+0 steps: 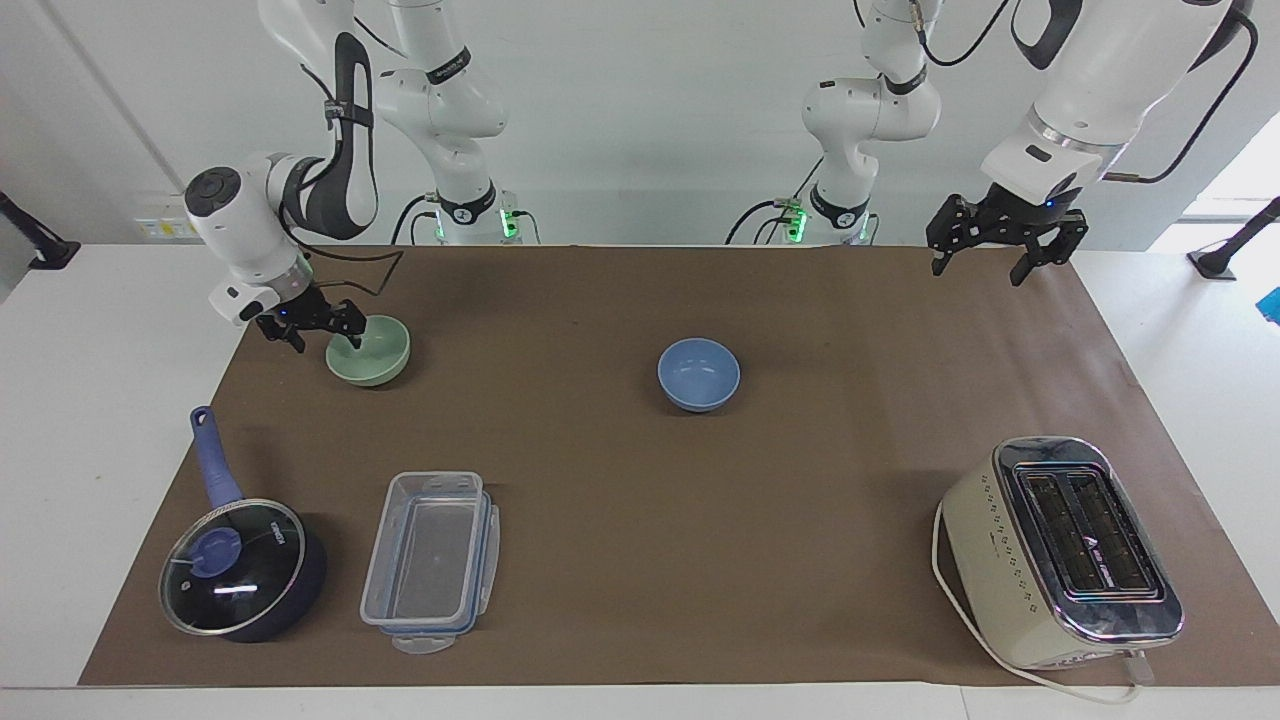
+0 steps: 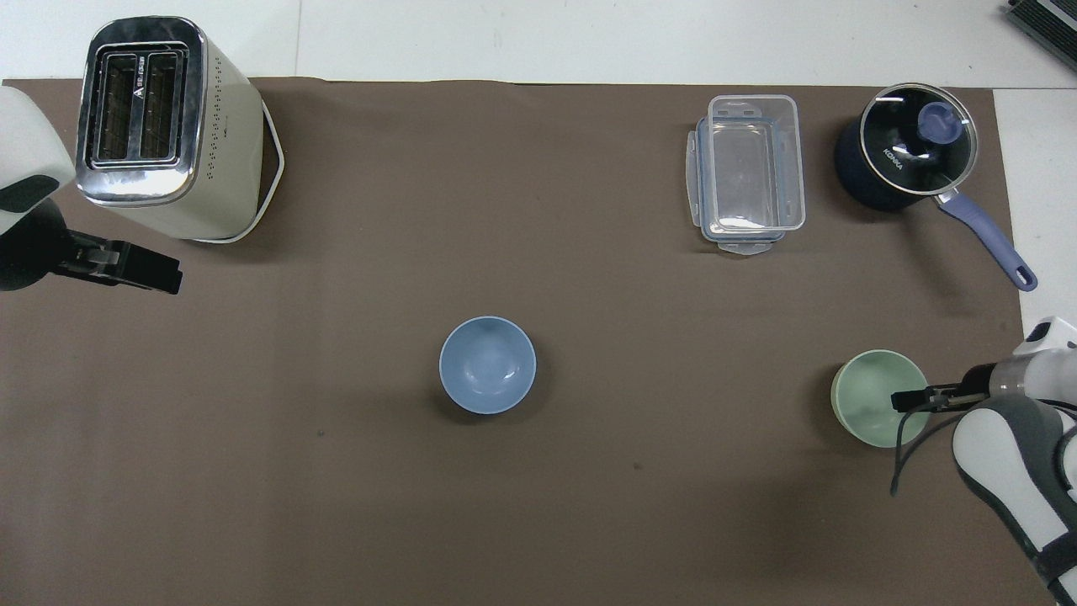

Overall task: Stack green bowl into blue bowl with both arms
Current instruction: 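Lower the right gripper onto the rim of the green bowl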

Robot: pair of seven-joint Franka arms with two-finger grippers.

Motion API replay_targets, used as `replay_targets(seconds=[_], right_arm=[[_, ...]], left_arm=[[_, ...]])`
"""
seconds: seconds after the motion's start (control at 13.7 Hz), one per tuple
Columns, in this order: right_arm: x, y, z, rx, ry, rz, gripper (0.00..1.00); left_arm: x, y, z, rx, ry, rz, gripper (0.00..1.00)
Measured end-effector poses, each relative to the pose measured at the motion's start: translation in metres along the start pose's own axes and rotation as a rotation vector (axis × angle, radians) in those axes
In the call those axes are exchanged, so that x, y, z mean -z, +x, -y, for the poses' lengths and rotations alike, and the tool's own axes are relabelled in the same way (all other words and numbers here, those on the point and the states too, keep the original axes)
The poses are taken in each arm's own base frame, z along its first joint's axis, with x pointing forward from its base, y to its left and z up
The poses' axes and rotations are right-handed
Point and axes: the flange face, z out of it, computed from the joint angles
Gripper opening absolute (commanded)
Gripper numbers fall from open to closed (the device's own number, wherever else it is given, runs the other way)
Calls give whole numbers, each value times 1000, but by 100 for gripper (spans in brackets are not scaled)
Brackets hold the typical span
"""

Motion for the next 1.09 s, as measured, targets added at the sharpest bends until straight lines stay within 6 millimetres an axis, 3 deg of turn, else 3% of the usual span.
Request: replay_targets(seconds=[0.07,0.15,0.88,1.02,1.09], right_arm=[[0,0,0,1,0,0,12],[0,0,1,3,0,0,0],[5,2,4,7,-1,-9,0],[15,6,3,9,6,10,0],[30,12,4,9,20,25,0]], left_arm=[[0,0,0,0,0,0,100],[0,0,0,0,0,0,100],[0,0,0,1,0,-1,100],[0,0,0,0,0,-1,100],[0,0,-1,-1,0,-1,100]])
